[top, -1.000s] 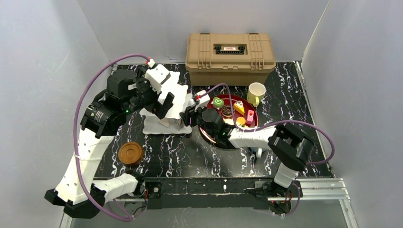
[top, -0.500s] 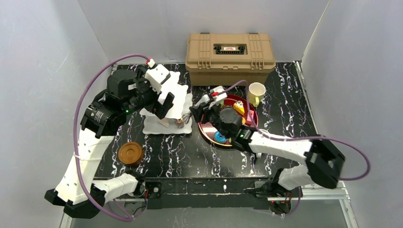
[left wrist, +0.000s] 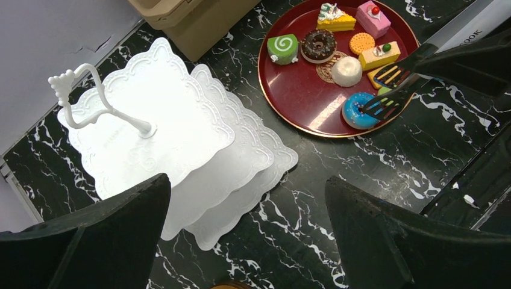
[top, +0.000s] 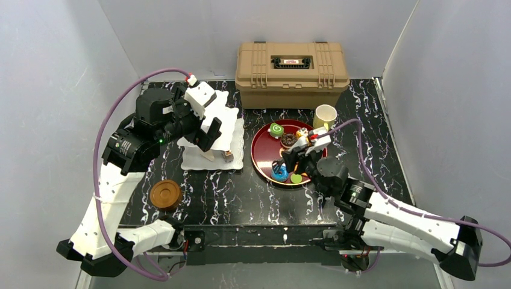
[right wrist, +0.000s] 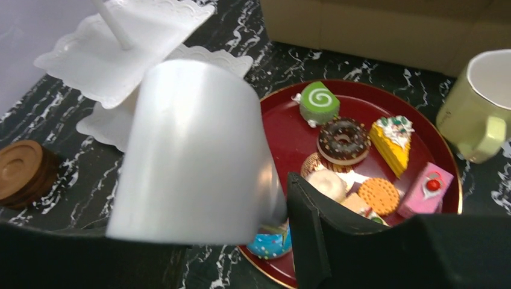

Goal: Serve the afternoon tea
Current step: Place the desert on the desert table, then pick up the desert from the tray.

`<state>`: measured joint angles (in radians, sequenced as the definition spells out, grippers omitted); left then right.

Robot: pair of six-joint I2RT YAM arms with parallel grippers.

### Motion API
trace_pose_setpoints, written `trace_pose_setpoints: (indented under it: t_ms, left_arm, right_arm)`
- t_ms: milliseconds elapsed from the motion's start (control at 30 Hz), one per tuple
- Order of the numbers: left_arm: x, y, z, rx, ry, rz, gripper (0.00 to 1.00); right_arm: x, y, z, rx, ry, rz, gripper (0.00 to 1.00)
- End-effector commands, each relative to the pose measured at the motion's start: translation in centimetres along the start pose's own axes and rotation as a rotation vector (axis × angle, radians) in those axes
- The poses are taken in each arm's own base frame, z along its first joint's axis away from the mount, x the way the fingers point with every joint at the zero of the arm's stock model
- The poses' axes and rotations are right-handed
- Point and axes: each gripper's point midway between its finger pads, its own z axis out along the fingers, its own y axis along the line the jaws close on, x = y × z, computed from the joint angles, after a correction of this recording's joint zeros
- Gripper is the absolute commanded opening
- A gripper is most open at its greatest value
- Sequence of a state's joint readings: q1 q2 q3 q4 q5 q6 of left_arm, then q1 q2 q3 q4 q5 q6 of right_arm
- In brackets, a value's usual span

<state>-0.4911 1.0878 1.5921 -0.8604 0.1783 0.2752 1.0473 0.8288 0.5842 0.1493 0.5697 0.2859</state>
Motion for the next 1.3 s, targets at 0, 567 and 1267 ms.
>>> trace_pose_setpoints:
  t_ms: [0,567,1267]
  left_arm:
    - [-0.3,-0.4,-0.1,0.022,-0.014,-0.021,0.98]
    - [-0.3,-0.4,0.1,0.024,-0.011,-0.028,0.98]
    - [-0.3,-0.3,-0.2,0.013,-0.015,-0.022,0.97]
  right_arm:
    - [0.5,-2.2,-1.3,0.085,0.018,0.003,0.61]
    - [2.7,-2.2,0.5,0.101,0.023,0.018,0.66]
    - [3.9,-1.6,3.3,0.084,0.016,0.026,0.64]
